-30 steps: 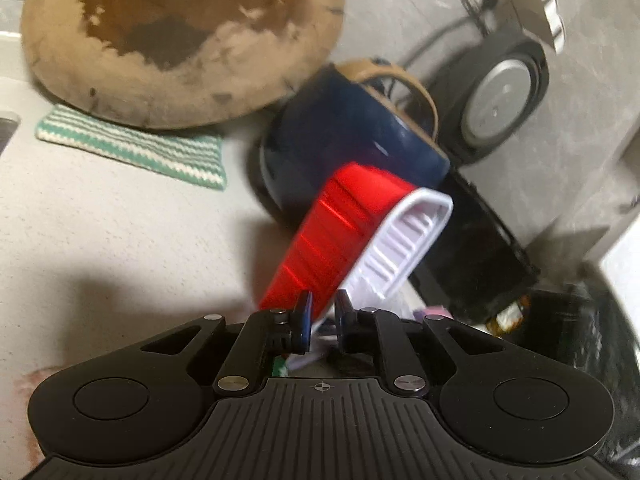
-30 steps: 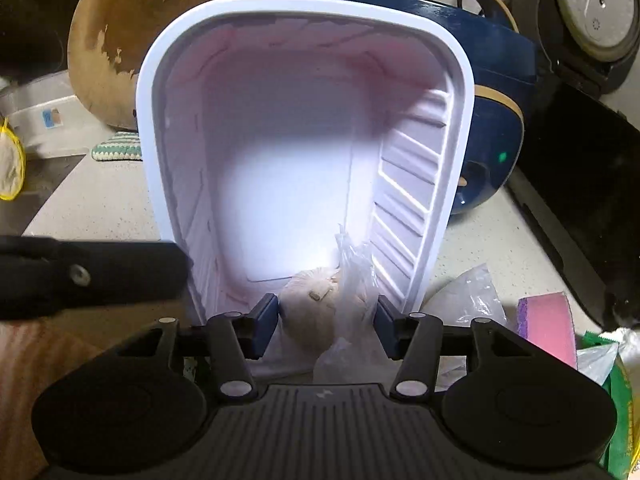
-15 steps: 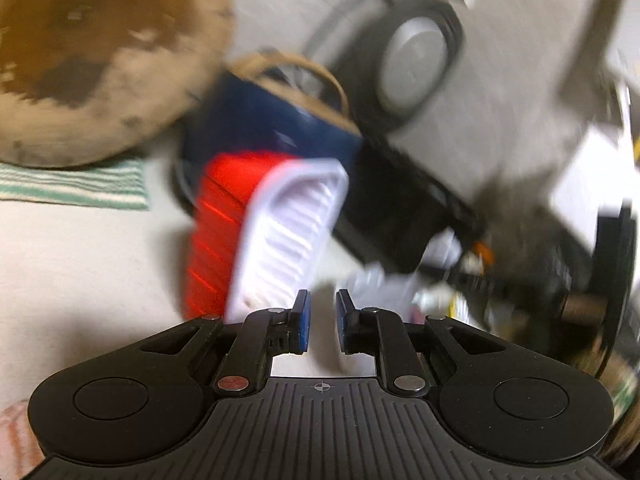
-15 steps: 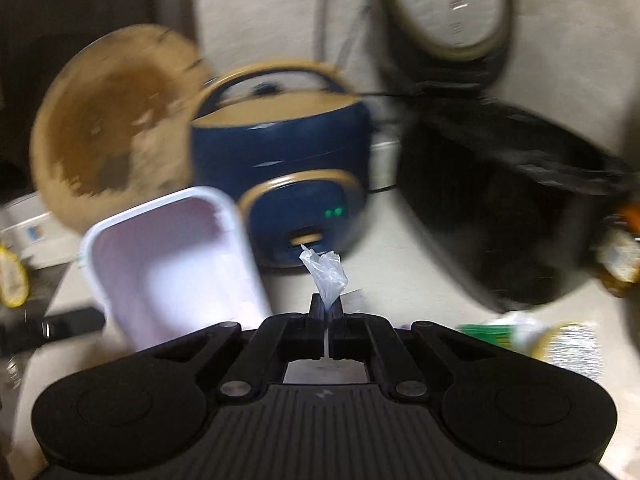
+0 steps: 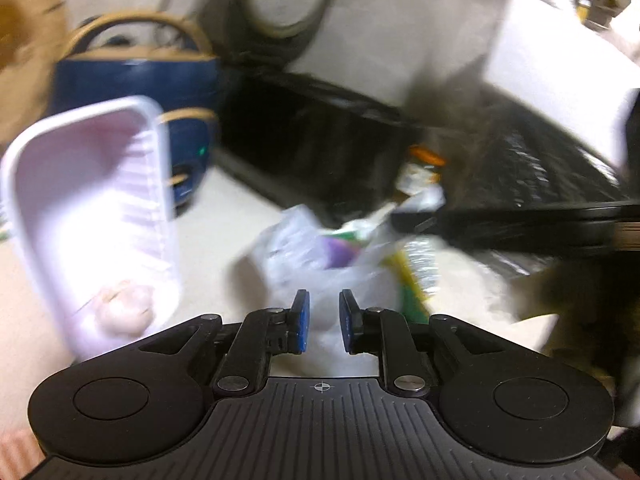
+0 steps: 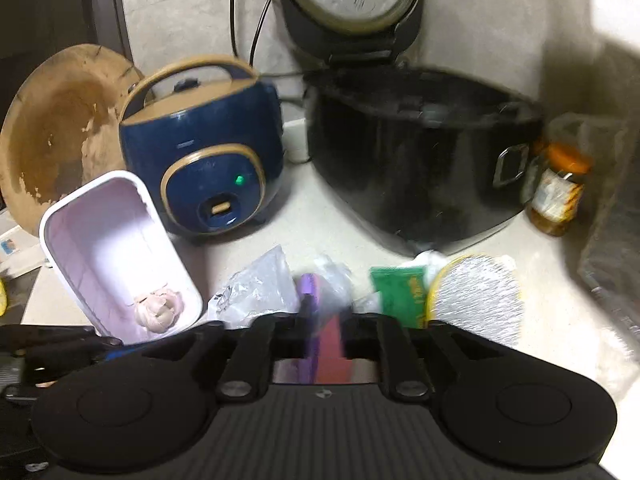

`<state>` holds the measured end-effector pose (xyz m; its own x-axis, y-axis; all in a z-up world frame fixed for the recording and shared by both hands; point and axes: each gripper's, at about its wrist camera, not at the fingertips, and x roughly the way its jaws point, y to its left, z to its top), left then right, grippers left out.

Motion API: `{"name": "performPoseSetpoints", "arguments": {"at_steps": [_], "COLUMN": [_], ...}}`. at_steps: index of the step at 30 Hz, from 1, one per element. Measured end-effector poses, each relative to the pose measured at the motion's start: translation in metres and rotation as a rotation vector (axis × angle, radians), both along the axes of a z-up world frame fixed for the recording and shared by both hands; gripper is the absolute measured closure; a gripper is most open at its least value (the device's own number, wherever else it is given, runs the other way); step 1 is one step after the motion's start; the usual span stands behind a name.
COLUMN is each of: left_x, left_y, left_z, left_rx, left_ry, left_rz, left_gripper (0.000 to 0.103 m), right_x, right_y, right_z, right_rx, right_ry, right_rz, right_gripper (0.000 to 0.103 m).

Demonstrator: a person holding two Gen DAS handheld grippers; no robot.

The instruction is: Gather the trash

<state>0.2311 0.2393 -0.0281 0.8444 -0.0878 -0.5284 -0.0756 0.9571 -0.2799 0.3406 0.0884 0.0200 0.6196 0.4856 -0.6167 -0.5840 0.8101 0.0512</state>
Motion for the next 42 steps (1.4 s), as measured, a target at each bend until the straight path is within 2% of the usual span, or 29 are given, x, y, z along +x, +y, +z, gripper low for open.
{"name": "performPoseSetpoints", "arguments": {"at_steps": [2, 5, 7, 9, 12, 15, 20, 24, 28, 32, 38, 42], "left_x": [-0.011, -0.035, -0.050, -0.063, -0.077, -0.093, -0.111, -0.122, -0.122, -0.117, -0.106, -0.098], "left_y": [0.014, 0.040, 0.056, 0.065, 0.071, 0.076, 0.082, 0.086, 0.084, 0.081, 0.078, 0.077], "left_z": [-0.003, -0.007, -0.011, -0.013, -0.015, -0.015, -0.020, -0.022, -0.022, -0.024, -0.027, -0.029], "left_rx": [-0.008, -0.045, -0.088, -0.099, -0.107, -0.123, -0.161, -0.180, -0.184, -0.185, -0.196, -0.215], "left_ry": [0.008, 0.013, 0.028, 0.037, 0.038, 0.028, 0.016, 0.014, 0.019, 0.033, 0.055, 0.067], "left_rz": [0.071, 0.160, 0.176, 0.189, 0.198, 0.208, 0.229, 0.248, 0.246, 0.248, 0.249, 0.247], "left_gripper": [0.083, 0.083, 0.083, 0.083, 0.083, 0.083, 0.083, 0.083, 0.083, 0.083, 0.083, 0.083], "right_x": [-0.019, -0.049, -0.060, -0.064, -0.062, -0.046, -0.026, -0.015, -0.012, -0.015, -0.030, -0.038], "right_y": [0.000, 0.014, 0.031, 0.060, 0.102, 0.140, 0.176, 0.189, 0.196, 0.183, 0.132, 0.090], "right_z": [0.012, 0.025, 0.026, 0.018, -0.008, -0.039, -0.071, -0.089, -0.092, -0.075, -0.033, -0.023], "right_rx": [0.017, 0.058, 0.086, 0.081, 0.028, -0.027, -0.082, -0.103, -0.114, -0.064, 0.031, 0.024], "right_ry": [-0.102, -0.244, -0.257, -0.195, -0.098, 0.015, 0.084, 0.127, 0.151, 0.148, 0.128, 0.119], "right_rz": [0.026, 0.091, 0.178, 0.292, 0.386, 0.387, 0.378, 0.360, 0.367, 0.360, 0.389, 0.403], "right_gripper": [0.059, 0.055, 0.054, 0.054, 0.055, 0.055, 0.055, 0.051, 0.051, 0.051, 0.051, 0.051]}}
